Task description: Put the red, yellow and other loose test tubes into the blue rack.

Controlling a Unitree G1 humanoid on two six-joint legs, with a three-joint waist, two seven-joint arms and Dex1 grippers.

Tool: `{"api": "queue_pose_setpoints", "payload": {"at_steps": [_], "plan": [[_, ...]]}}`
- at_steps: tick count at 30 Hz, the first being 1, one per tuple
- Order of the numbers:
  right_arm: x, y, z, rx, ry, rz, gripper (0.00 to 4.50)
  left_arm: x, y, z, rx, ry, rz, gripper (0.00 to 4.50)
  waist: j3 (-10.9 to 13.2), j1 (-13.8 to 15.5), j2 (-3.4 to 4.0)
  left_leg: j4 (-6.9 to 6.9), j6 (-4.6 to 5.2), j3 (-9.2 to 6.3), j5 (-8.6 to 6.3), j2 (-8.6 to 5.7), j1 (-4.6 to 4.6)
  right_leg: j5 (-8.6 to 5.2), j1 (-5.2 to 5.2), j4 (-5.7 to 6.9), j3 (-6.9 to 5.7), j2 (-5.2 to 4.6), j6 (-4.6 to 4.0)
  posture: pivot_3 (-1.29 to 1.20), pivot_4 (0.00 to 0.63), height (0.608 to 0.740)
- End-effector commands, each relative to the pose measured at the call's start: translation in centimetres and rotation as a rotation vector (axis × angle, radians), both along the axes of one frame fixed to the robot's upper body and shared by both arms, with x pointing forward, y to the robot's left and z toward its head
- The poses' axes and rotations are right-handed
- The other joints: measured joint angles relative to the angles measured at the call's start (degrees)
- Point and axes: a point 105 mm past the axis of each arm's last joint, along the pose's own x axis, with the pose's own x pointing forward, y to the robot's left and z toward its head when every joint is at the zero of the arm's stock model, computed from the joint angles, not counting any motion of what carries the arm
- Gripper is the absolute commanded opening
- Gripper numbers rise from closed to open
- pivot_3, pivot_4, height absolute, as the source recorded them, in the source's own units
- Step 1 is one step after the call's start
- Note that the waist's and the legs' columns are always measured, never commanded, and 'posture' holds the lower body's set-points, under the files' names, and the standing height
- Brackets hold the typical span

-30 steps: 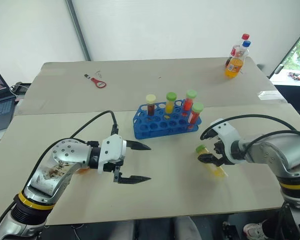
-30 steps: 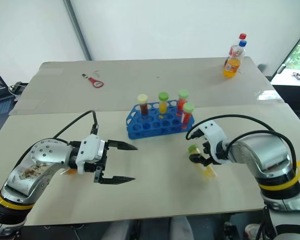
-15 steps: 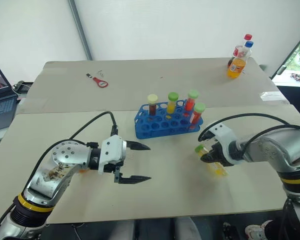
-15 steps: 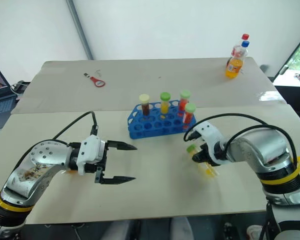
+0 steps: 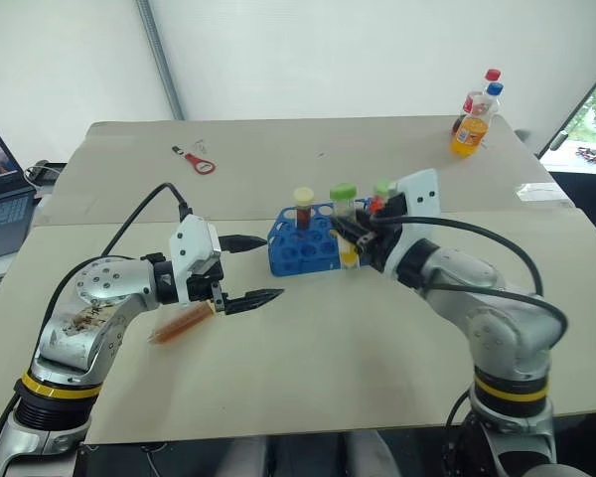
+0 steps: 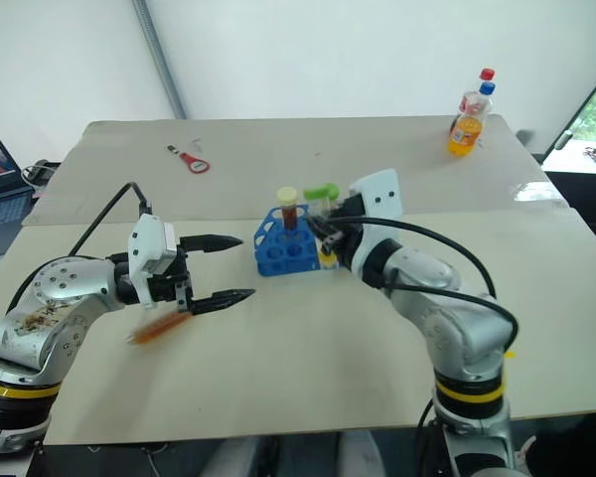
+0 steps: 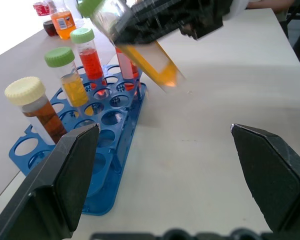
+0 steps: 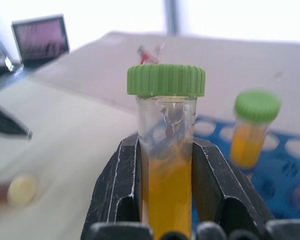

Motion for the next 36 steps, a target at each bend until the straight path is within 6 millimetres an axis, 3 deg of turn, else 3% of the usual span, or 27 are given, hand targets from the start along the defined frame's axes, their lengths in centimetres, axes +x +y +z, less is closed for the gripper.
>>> {"api": "queue_pose_setpoints", "payload": {"at_steps": [1, 15, 36], "plan": [[0.8, 0.1, 1.6, 0.030, -0.216, -0.073, 0.96, 0.2, -0.3, 1.7, -0.011, -0.032, -0.012, 4.50, 0.0, -0.1, 0.00, -0.02, -0.01, 0.00, 0.01, -0.01, 0.01, 0.00, -0.03, 0.05, -0.01, 0.02, 0.00, 0.00, 0.150, 0.740], [2.8, 0.6, -0.4, 0.130, -0.343, -0.181, 0.96, -0.1, -0.6, 2.3, 0.009, -0.026, -0.023, 4.50, 0.0, -1.5, 0.01, -0.14, -0.06, 0.00, 0.03, 0.05, 0.04, 0.01, -0.09, 0.13, 0.02, 0.04, -0.02, 0.00, 0.150, 0.740], [4.3, 0.2, -4.6, 0.038, -0.361, -0.250, 0.96, -0.6, 0.3, 1.0, 0.020, -0.010, -0.022, 4.50, 0.0, -1.6, 0.01, -0.15, -0.08, 0.01, 0.04, 0.06, 0.09, 0.01, -0.07, 0.13, 0.05, 0.04, -0.02, 0.00, 0.150, 0.740]]}}
